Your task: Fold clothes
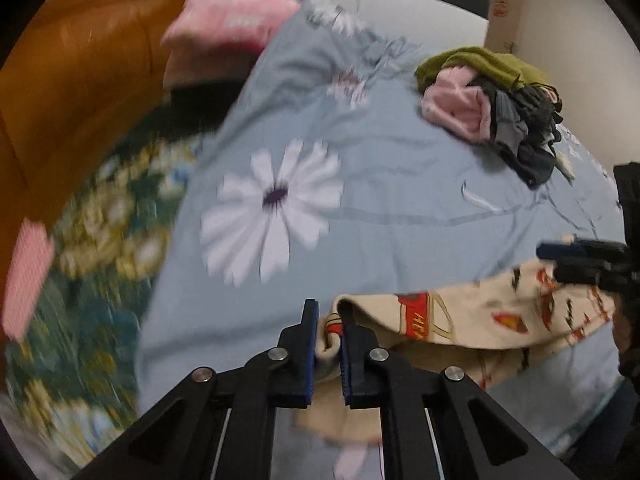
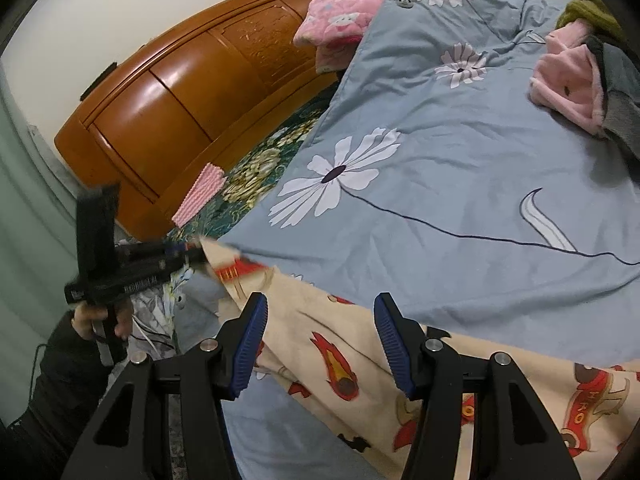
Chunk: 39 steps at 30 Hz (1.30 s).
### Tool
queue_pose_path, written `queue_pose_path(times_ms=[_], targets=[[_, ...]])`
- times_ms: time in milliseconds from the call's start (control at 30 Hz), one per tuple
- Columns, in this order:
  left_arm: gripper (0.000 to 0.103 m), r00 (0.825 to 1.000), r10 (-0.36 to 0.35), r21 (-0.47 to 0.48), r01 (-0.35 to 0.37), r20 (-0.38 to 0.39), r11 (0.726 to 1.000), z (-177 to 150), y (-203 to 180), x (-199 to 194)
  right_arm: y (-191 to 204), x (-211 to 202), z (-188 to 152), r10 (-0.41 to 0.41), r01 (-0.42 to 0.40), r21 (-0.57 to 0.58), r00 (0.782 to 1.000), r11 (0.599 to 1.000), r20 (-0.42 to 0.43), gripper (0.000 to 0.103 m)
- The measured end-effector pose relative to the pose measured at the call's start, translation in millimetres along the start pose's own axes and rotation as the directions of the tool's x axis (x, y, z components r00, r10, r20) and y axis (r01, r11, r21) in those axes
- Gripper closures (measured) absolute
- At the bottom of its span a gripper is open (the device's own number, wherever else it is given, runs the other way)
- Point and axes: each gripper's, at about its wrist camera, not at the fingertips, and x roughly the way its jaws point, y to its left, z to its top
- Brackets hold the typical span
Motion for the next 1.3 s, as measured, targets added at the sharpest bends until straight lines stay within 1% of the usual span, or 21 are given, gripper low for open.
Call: queue_pose_path(times_ms=[67,100,167,200,267,433,533,633,800,833,867,933,967,1000,1033,1067,1100,1133,1167,1233,1300], targets=[[0.093,0.998,0.006,0.040,-0.009,0.064,0.999,21.2,-6.6,-2.3,-2.6,-4.1,0.9,-0.011,0.011,0.001,1.000,1.000,0.007,0.046],[0.093,0.995,-0.009,0.053,0.004,0.102,0.999,30.0,-9.4,-5.4,-4.0,-6.4,1.3,-0.017,0.017,0.002,1.000,1.000,0.012,0.046],[0.093,0.989,-0.042,0.070,0.032,0.143,0.997,35.9,-11.8,-7.0,-7.5,-11.7,1.6,-0.029,0.029,0.004,0.999,1.000,0.020,0.046],[0.093,0.987,-0.050,0.080,0.038,0.151,0.996,33.4,-12.3,-5.9,-9.5,-14.2,1.7,-0.034,0.034,0.005,0.999,0.999,0.023,0.046],[0.093,0.987,-0.061,0.080,0.050,0.148,0.996,19.0,-11.3,-3.1,-13.6,-18.9,1.3,-0.042,0.041,0.009,0.999,0.999,0.028,0.046],[0.093,0.988,-0.069,0.041,0.064,0.137,0.997,-39.2,4.2,-1.0,-17.0,-22.5,-0.1,-0.043,0.042,0.016,0.999,0.999,0.031,0.046],[0.092,0.985,-0.086,-0.022,0.090,0.147,0.996,-66.1,20.9,-5.8,-11.9,-17.5,-3.6,-0.024,0.024,0.002,1.000,1.000,0.006,0.046],[0.091,0.982,-0.102,-0.069,0.114,0.157,0.991,-80.1,31.4,-12.5,-5.2,-11.9,-10.6,-0.025,0.025,-0.019,1.000,1.000,-0.015,0.046],[0.089,0.979,-0.124,-0.063,0.135,0.163,0.989,-92.6,28.3,-21.0,0.6,1.2,-18.5,-0.007,0.006,-0.010,0.999,1.000,-0.047,0.046],[0.089,0.978,-0.133,-0.073,0.146,0.160,0.987,-96.9,29.9,-21.9,1.4,2.7,-19.6,-0.004,0.003,-0.011,0.999,1.000,-0.052,0.046],[0.087,0.979,-0.139,-0.088,0.153,0.152,0.984,-102.6,32.5,-21.5,2.2,3.9,-20.4,-0.002,0.002,-0.014,0.998,1.000,-0.056,0.046],[0.065,0.982,-0.135,-0.125,0.151,0.129,0.981,-113.4,37.9,-17.7,3.4,5.3,-21.8,0.002,-0.003,-0.019,0.998,1.000,-0.065,0.046],[0.044,0.984,-0.128,-0.149,0.146,0.123,0.978,-119.2,41.0,-17.0,3.8,5.7,-22.0,0.004,-0.006,-0.019,0.998,1.000,-0.067,0.046],[0.032,0.986,-0.121,-0.173,0.140,0.118,0.975,-125.1,44.1,-16.3,4.2,5.8,-22.4,0.006,-0.008,-0.017,0.998,1.000,-0.068,0.046],[0.030,0.987,-0.114,-0.197,0.135,0.112,0.971,-130.9,47.2,-15.6,4.5,5.5,-22.4,0.009,-0.010,-0.016,0.998,1.000,-0.068,0.046],[0.025,0.987,-0.111,-0.226,0.135,0.116,0.965,-135.9,50.8,-17.6,4.8,4.6,-22.2,0.011,-0.012,-0.016,0.998,1.000,-0.065,0.046],[0.015,0.985,-0.114,-0.259,0.146,0.133,0.955,-138.8,54.8,-22.8,5.4,3.8,-21.8,0.011,-0.012,-0.016,0.998,1.000,-0.062,0.046],[0.009,0.981,-0.127,-0.291,0.166,0.148,0.942,-139.8,58.2,-28.1,6.1,3.0,-21.3,0.011,-0.012,-0.017,0.998,1.000,-0.059,0.046],[0.000,0.974,-0.152,-0.326,0.201,0.169,0.924,-139.5,61.9,-34.6,6.5,1.5,-20.9,0.010,-0.011,-0.017,0.998,1.000,-0.055,0.046],[0.000,0.958,-0.195,-0.368,0.263,0.212,0.892,-135.8,66.3,-47.4,5.8,-1.6,-19.9,0.011,-0.011,-0.012,0.999,1.000,-0.048,0.046],[0.000,0.946,-0.214,-0.390,0.297,0.242,0.872,-128.1,67.0,-61.4,5.3,-5.3,-19.7,0.016,-0.016,-0.003,0.999,1.000,-0.039,0.046]])
